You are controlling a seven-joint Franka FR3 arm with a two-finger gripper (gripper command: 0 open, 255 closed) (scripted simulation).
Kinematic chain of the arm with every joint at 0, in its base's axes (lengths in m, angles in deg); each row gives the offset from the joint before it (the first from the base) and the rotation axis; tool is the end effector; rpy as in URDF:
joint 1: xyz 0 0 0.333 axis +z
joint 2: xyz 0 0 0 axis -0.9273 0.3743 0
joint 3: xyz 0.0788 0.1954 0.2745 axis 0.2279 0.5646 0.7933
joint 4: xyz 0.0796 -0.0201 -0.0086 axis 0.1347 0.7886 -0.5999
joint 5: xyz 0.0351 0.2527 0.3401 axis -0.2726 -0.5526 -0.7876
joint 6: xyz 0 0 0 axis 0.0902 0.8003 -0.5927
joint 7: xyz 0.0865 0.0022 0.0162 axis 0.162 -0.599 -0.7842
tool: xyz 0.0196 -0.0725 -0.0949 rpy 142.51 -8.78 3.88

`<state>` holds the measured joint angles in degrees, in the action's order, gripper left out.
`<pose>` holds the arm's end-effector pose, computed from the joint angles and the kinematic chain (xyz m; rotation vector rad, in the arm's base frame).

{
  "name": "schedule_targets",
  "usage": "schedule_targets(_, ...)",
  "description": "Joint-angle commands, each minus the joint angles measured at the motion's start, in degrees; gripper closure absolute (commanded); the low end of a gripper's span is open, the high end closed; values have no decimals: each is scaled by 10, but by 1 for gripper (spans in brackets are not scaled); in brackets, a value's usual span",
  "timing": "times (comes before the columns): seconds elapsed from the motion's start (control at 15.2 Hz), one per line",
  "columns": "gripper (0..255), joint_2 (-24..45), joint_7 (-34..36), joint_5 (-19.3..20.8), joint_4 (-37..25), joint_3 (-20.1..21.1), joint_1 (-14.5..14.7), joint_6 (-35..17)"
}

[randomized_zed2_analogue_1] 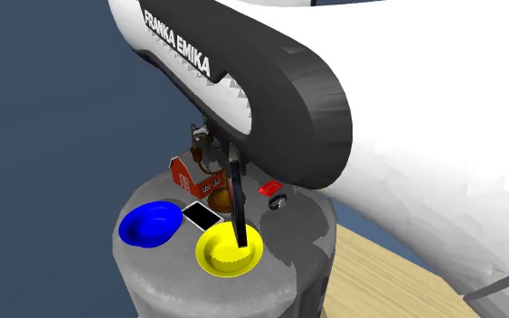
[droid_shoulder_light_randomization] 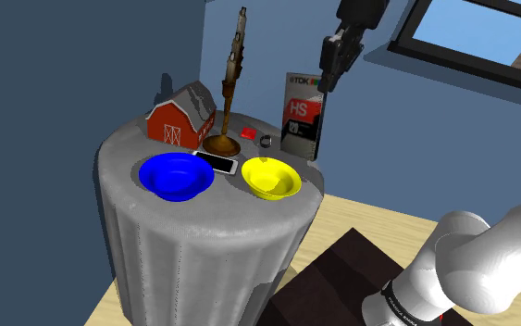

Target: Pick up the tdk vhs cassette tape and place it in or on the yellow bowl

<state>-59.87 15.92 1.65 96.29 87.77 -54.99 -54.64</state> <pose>0.3936 0.1681 0.7436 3.1177 0.2012 0.0958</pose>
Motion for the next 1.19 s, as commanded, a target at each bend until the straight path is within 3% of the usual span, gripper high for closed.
schedule_targets(0.0, 255, -10, -1, -1, 26, -1, 0, -17)
schedule_targets(0.92, 255, -51, -2, -6, 174, -1, 3, -124)
schedule_targets(1.12, 255, -52, -2, -6, 179, -1, 3, -128)
